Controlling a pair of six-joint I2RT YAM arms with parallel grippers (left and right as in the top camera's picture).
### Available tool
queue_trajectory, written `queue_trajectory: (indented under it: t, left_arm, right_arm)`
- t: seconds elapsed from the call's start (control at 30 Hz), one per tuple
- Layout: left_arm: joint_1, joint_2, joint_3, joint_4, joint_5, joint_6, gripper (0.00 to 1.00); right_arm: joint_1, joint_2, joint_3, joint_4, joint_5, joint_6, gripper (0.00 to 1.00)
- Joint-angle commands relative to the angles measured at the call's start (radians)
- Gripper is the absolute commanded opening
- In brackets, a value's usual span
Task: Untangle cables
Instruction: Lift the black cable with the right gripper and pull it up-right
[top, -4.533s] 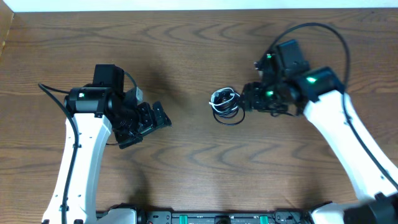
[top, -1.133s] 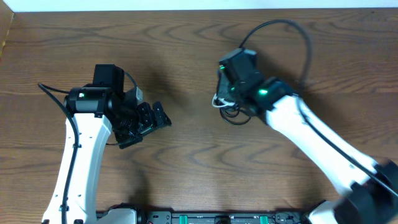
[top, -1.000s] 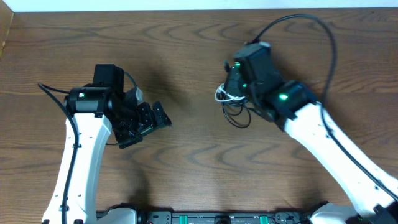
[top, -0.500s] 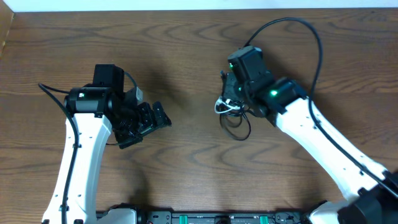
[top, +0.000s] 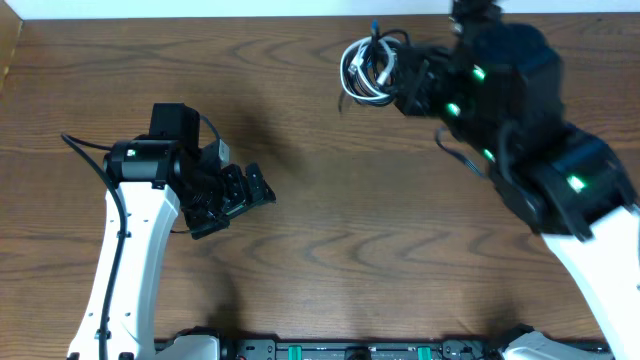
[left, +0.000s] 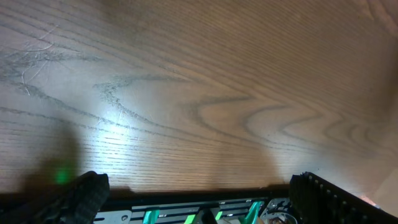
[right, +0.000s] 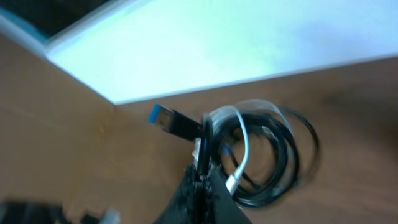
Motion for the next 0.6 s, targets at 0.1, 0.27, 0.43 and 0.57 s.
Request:
queue_trajectory:
  t: [0.1,0.27,0.43,0.57]
  left_arm:
    - [-0.002,0.0,0.012,-0.004,-0.006,0.002,0.98]
    - [-0.002,0.0,0.012,-0.004,-0.006,0.002,0.98]
    - [-0.002,0.0,0.012,-0.004,-0.006,0.002,0.98]
    - [-0.002,0.0,0.012,-0.004,-0.006,0.002,0.98]
  right_arm:
    - [0.035,0.141,-0.101,-0.145,0.167,0.064,0.02]
    - [0.017,0.19,-0.095,-0.053,0.055,0.097,0.01]
    - [-0.044,0.132,-0.003,0.003,-0.08,0.07,0.01]
    - [-0.05,0.082,0.006,0.008,-0.138,-0.114,0.01]
